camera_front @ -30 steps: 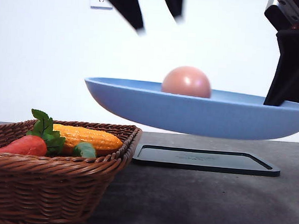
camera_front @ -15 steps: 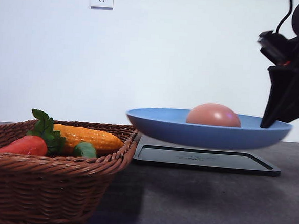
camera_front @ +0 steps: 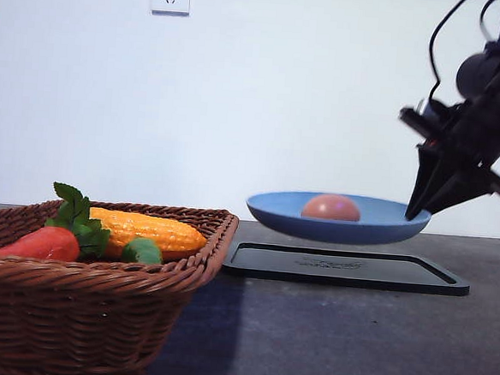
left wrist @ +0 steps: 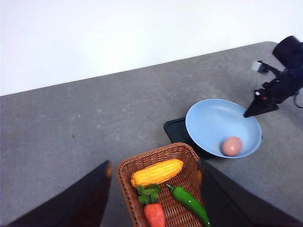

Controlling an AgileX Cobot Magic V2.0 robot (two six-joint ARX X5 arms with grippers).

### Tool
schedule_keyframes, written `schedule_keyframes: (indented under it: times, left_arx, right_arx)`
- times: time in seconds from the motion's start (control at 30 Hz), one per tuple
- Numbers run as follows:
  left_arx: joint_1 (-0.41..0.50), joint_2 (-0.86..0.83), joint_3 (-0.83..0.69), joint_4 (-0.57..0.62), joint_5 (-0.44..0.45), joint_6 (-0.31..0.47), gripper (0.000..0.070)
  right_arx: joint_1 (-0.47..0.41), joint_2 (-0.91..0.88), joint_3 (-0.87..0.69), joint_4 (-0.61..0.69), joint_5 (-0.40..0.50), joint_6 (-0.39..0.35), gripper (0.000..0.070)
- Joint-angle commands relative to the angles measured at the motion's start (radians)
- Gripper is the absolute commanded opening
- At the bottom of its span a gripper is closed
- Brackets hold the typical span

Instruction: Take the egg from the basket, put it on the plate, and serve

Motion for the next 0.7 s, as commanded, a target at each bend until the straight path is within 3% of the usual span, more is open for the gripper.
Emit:
schedule_keyframes:
  times: [0.0,0.37,0.53,0.67]
  left_arx:
    - [-0.008,0.007,0.017,0.002,-0.007,-0.017,0.037]
    - [-0.008,0.016,0.017,0.004,-0.007,-0.017,0.037]
    - [-0.008,0.024,0.017,0.01,-0.007,-0.017,0.037]
    - [-0.008,0.041,0.017,0.01,-0.007,-0.013,0.037]
  right_arx:
    - [-0.002,0.061,0.048,0.004,-0.012,0.014,0.0]
    - [-0.004,0.186,0.133,0.028,-0.012,0.043,0.001]
    - [-0.004,0.186,0.144,0.028,-0.012,0.046,0.0216]
    - [-0.011,0.18,0.166,-0.007,-0.011,0.038,0.0226]
